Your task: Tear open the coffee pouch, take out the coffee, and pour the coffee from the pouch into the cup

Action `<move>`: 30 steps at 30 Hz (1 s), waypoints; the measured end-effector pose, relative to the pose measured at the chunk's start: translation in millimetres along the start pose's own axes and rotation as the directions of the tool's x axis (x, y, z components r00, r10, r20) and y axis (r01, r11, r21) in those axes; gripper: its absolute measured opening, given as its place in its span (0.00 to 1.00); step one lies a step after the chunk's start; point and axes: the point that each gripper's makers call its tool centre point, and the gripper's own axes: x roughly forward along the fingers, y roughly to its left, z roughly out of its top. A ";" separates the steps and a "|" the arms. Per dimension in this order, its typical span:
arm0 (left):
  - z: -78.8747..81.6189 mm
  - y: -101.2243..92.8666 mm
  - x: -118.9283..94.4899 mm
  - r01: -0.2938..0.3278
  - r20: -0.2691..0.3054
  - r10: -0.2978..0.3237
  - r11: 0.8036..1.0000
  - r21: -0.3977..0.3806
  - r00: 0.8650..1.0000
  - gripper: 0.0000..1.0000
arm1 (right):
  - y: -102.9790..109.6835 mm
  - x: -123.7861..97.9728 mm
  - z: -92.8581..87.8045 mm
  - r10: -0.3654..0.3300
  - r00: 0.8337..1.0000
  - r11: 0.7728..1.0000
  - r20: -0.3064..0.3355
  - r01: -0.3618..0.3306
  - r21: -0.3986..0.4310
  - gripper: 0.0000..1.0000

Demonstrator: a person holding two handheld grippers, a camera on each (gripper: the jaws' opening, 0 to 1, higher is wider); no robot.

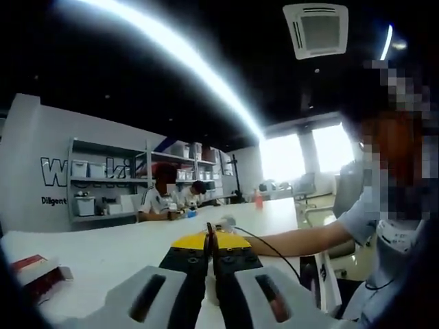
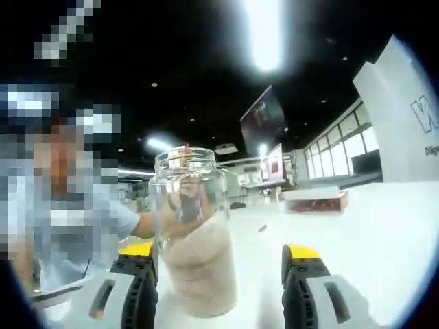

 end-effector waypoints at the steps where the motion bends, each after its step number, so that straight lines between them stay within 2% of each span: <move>1: -0.3 0.3 -0.2 -0.001 -0.001 0.001 1.000 0.000 1.000 0.05 | 0.1 -0.2 0.1 0.000 1.000 1.000 0.001 0.000 -0.002 0.73; 17: -4.0 7.6 -7.6 -0.021 -0.001 0.021 1.000 -0.007 1.000 0.05 | -0.7 -0.7 0.1 0.000 1.000 1.000 0.001 0.000 -0.001 0.73; 30: -15.2 10.6 -15.5 -0.042 -0.017 0.042 0.999 -0.016 0.999 0.05 | 0.4 0.4 -1.2 0.000 1.000 1.000 -0.004 0.000 0.000 0.73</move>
